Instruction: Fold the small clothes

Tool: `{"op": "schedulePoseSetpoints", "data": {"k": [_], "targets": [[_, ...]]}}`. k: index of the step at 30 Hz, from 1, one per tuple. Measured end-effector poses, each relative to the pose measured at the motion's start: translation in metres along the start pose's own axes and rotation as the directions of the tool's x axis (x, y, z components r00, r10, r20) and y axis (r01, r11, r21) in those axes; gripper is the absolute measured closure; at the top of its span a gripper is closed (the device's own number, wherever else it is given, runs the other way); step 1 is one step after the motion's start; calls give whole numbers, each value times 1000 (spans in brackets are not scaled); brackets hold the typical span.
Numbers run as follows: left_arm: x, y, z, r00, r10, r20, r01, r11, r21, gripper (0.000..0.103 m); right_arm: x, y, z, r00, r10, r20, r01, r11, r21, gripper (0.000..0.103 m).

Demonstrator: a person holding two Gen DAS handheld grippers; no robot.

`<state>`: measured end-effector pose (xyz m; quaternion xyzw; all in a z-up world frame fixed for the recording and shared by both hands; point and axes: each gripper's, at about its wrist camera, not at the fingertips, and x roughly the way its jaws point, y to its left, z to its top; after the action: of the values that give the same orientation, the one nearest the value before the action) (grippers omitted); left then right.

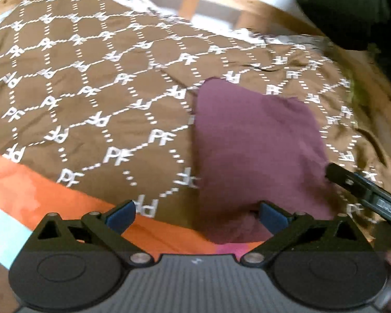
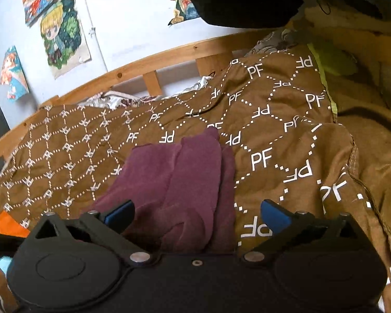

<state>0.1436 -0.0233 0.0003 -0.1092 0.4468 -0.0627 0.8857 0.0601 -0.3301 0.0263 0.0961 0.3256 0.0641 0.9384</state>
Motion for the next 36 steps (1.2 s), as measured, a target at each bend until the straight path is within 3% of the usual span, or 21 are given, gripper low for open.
{"op": "schedulePoseSetpoints", "data": {"k": [7,11,13,17,22,28,32,36], "targets": [[11,2,-4,999,19,-40,-19,1000,2,1,3,9,-6,999,4,-39,-5,999,-43,1],[20,1,-8,997,43,-72,-42,999,15,1,15,12,-13,991,-51,-120,39,994,-102,1],[19,2,-10,997,13,-77,-12,1000,22,1,23,13,-20,982,-86,-165,62,988,-145,1],[-1,11,-13,993,-114,12,113,992,48,1,28,14,-27,978,-107,-177,67,974,-218,1],[-14,18,-16,986,-128,103,122,991,59,1,29,11,-24,978,-87,-191,37,967,-251,1],[-3,21,7,961,-258,103,261,965,-12,1,13,6,-11,991,-25,-130,-13,960,-281,1],[22,11,20,968,-247,56,247,969,-6,1,3,6,-7,1000,12,-29,-21,948,-318,1],[44,2,20,980,-201,1,201,979,21,1,2,-3,-3,997,65,29,-55,964,-259,1]]}}
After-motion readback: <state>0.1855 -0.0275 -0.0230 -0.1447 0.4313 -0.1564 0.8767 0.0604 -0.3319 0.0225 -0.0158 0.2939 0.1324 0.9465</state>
